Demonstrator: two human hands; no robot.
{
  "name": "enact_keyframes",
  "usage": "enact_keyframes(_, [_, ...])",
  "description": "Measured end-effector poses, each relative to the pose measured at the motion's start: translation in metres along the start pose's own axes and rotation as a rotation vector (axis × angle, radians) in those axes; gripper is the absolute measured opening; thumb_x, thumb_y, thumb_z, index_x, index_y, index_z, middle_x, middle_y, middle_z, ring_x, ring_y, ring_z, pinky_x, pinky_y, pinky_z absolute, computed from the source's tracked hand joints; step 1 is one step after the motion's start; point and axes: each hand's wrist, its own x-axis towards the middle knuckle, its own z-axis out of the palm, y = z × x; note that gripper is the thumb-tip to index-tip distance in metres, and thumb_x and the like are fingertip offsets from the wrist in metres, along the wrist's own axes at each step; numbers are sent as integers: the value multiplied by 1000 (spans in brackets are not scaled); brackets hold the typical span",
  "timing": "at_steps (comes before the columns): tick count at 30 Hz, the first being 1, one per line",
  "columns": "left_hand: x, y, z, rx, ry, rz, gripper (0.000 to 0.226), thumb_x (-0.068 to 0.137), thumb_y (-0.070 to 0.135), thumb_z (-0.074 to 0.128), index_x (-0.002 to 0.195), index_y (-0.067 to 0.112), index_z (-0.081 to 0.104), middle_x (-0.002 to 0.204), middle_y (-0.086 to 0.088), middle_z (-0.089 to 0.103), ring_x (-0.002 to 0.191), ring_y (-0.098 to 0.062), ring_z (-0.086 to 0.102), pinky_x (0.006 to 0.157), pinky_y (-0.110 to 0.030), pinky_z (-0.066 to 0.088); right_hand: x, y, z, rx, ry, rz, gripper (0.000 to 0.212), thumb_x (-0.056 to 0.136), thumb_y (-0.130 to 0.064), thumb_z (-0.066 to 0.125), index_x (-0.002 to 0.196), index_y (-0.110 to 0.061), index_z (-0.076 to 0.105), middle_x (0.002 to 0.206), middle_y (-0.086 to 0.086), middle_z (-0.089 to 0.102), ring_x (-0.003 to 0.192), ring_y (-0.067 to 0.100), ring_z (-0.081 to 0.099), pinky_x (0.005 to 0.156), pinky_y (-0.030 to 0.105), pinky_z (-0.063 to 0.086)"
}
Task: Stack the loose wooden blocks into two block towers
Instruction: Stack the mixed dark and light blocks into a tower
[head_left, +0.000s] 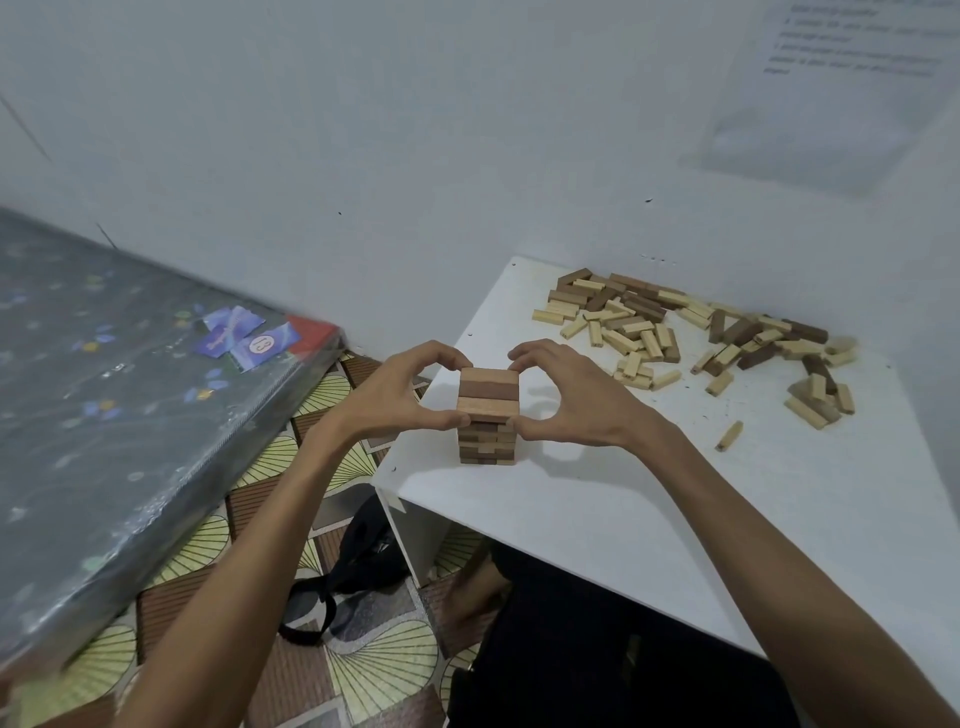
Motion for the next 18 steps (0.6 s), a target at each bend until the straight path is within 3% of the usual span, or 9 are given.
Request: enact_keyframes(18, [0,-7,2,11,-20,-24,58,71,51,83,122,34,61,129,12,62,125,-12,56,111,-51,43,0,4,7,-9,-2,13,68,70,-66,62,128,-32,51,144,-19,46,129,6,43,100,30,41])
